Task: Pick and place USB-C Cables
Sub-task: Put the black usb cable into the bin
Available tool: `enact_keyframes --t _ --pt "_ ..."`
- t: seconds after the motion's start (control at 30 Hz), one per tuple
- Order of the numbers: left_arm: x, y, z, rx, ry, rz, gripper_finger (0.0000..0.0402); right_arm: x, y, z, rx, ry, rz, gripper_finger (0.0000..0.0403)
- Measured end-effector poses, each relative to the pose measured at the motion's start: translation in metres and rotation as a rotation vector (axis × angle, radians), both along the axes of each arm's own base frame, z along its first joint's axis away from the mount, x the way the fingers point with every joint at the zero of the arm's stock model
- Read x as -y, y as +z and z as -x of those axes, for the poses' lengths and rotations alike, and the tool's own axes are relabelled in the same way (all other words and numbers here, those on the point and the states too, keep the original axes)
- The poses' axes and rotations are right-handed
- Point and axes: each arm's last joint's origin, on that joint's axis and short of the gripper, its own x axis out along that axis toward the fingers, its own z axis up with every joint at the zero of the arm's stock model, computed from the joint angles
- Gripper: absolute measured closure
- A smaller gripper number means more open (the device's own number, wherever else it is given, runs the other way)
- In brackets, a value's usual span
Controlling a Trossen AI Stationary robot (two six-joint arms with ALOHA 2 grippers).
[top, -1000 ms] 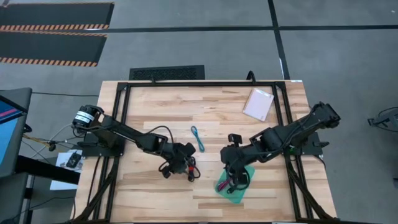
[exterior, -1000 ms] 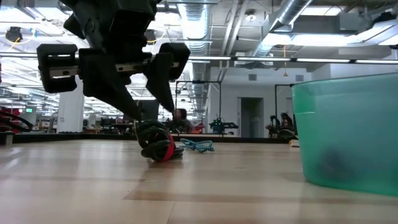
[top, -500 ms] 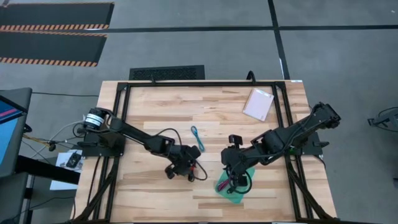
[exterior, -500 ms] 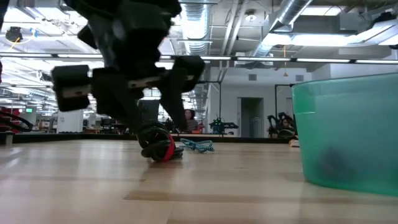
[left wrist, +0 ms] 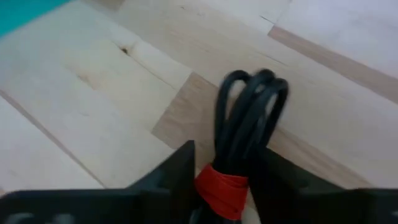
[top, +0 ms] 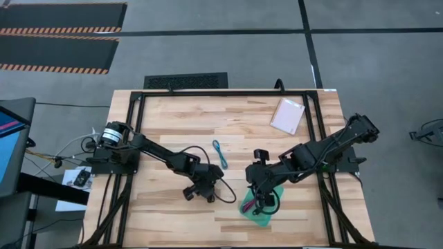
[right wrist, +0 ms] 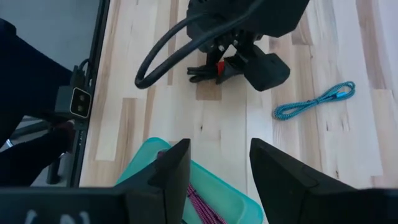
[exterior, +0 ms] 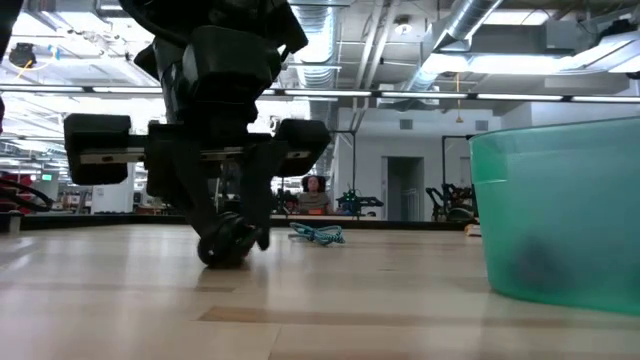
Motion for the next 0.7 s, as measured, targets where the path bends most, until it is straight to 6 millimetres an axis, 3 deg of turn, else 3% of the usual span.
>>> enact_keyframes --t 0.2,0.47,0.6,0.7 --pt "-0.001 0.001 0.001 -0.045 0.100 0.042 0.0384 0.000 0.000 0.001 -0.007 0.008 0.010 0.0216" --pt "-0.004 0.012 0.008 -0.106 0.337 0.080 0.0384 0.000 0.001 -0.001 0.020 0.111 0.080 0.0221" --pt "-0.002 0.039 0.015 -0.012 0.432 0.070 0.0388 0.003 0.002 0.004 -0.002 0.152 0.124 0.0225" --pt "-0.003 0.048 0.032 0.023 0.507 0.054 0.0386 0.008 -0.001 0.011 -0.065 0.146 0.197 0.0229"
